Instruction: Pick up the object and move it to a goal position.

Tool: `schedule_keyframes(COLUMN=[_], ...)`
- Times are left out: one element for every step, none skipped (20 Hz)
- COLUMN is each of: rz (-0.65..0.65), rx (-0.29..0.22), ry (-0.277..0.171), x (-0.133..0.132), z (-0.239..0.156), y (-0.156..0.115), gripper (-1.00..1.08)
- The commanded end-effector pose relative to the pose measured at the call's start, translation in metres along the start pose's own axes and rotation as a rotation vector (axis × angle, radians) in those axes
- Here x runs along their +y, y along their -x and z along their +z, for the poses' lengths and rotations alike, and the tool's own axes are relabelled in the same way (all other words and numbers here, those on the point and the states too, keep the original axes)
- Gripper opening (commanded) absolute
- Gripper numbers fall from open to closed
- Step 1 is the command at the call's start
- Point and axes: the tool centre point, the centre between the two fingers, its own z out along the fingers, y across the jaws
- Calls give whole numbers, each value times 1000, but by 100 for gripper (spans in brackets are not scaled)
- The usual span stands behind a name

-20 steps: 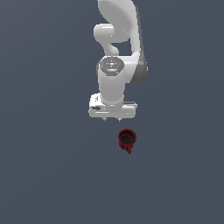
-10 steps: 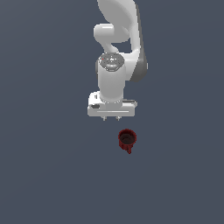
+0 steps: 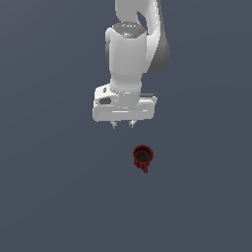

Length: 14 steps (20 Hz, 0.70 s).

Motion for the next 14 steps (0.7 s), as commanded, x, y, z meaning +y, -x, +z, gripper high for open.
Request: schedule_keyframes(rz=[-48, -70, -92, -116, -139, -162, -184, -206, -228, -249, -269, -289, -309, -328], rx=[54, 78, 103, 128, 155, 181, 207, 233, 258, 283, 308, 332, 356, 380], ry=[24, 34, 44, 54, 64, 74, 83, 92, 100, 108, 115, 122, 128, 134], x=[6, 8, 11, 13, 16, 19, 22, 25, 28, 31, 34, 38, 42, 45], z=[-31, -44, -59, -74, -90, -105, -120, -135, -150, -165, -179, -192, -206, -218], y=[-7, -10, -13, -15, -17, -19, -20, -21, -21, -21, -20, -20, -19, -17], gripper=[28, 28, 28, 28, 28, 28, 28, 28, 28, 28, 28, 28, 28, 28])
